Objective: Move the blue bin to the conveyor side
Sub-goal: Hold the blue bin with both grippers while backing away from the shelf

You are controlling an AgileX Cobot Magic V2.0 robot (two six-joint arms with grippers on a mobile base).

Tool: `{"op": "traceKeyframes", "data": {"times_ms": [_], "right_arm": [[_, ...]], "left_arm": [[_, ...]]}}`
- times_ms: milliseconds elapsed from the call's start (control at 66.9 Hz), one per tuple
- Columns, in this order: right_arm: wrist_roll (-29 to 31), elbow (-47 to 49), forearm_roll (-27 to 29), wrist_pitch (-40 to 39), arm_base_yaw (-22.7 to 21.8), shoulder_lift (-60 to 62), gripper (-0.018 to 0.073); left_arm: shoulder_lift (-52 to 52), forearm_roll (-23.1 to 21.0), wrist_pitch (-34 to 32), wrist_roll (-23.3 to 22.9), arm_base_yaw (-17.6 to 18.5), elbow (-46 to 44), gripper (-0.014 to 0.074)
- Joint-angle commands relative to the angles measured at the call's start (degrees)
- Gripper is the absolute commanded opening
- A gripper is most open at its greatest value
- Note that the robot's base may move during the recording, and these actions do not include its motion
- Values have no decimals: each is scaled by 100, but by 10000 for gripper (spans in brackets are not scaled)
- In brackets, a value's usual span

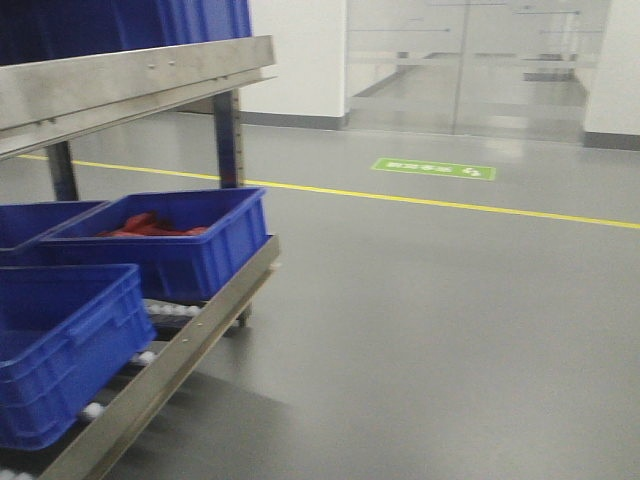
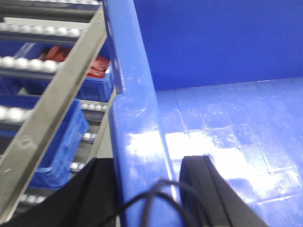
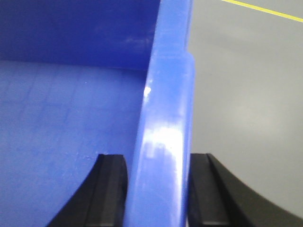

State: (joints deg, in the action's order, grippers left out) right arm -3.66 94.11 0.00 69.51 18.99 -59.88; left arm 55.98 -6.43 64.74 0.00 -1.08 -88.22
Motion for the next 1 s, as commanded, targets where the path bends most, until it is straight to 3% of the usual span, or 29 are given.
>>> {"op": "traceKeyframes", "data": {"times_ms": [0,987], "right_arm": [[181,128,-452,-572,-51,116,-80],[181,128,-452,-572,-51,116,-80]], "left_arm": [[-97,223,-620,151,8,-117,0],[-97,223,-620,151,8,-117,0]]}}
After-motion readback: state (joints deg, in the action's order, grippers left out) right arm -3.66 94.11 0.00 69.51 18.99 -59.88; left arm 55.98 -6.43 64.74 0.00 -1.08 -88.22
